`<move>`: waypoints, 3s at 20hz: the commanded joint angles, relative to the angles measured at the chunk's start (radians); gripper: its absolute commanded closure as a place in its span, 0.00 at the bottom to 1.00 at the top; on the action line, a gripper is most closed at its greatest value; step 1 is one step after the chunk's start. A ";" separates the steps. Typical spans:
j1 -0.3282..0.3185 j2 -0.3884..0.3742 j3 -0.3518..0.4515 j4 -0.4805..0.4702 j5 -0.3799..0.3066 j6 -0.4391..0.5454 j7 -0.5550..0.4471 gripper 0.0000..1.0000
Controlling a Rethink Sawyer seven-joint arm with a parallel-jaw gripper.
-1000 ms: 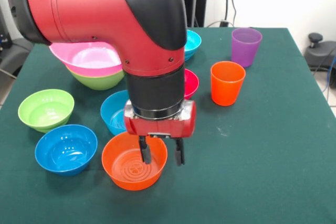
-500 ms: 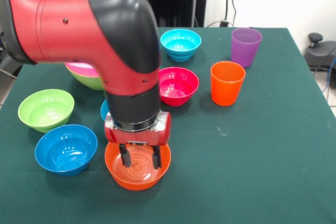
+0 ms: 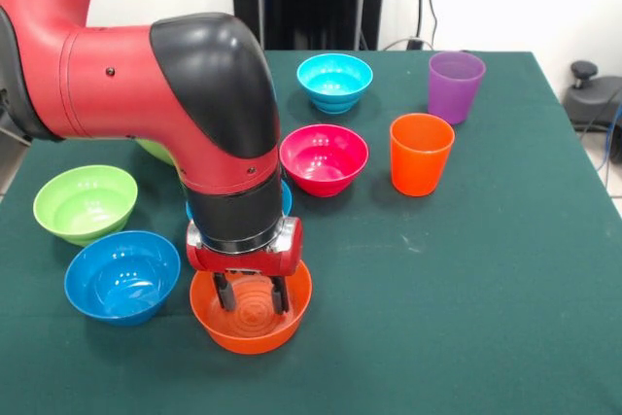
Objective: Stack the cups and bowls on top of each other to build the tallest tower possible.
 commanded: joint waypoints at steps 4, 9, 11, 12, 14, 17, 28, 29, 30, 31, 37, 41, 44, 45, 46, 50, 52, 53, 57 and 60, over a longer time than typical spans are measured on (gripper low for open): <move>0.013 0.008 0.030 0.028 -0.064 -0.055 -0.232 0.00; 0.027 -0.047 0.012 0.055 -0.060 -0.023 -0.208 0.00; 0.031 -0.052 0.010 0.050 -0.059 -0.007 -0.211 0.00; 0.033 -0.054 0.010 0.050 -0.059 -0.003 -0.212 0.00; 0.035 -0.060 0.007 0.048 -0.059 0.005 -0.211 0.00; 0.042 -0.081 -0.002 0.062 -0.060 0.008 -0.196 0.00; 0.061 -0.066 -0.009 0.080 -0.054 -0.008 -0.149 0.00; 0.064 -0.065 -0.011 0.086 -0.054 -0.016 -0.137 0.00; 0.069 -0.061 -0.011 0.085 -0.053 -0.019 -0.129 0.00; 0.072 -0.057 -0.011 0.084 -0.051 -0.019 -0.123 0.00; 0.081 -0.054 -0.015 0.089 -0.045 -0.018 -0.105 0.00; 0.084 -0.050 -0.010 0.085 -0.048 -0.041 -0.104 0.00; 0.086 -0.051 -0.010 0.084 -0.048 -0.044 -0.103 0.00; 0.087 -0.051 -0.010 0.085 -0.048 -0.044 -0.103 0.00; 0.087 -0.051 -0.011 0.086 -0.047 -0.046 -0.101 0.00; 0.087 -0.051 -0.010 0.092 -0.044 -0.049 -0.097 0.00; 0.085 -0.042 -0.007 0.093 -0.037 -0.047 -0.099 0.00; 0.085 -0.036 -0.004 0.091 -0.034 -0.041 -0.103 0.00; 0.078 -0.020 0.008 0.099 -0.023 -0.047 -0.107 0.00; 0.072 -0.009 0.015 0.099 -0.017 -0.049 -0.112 0.00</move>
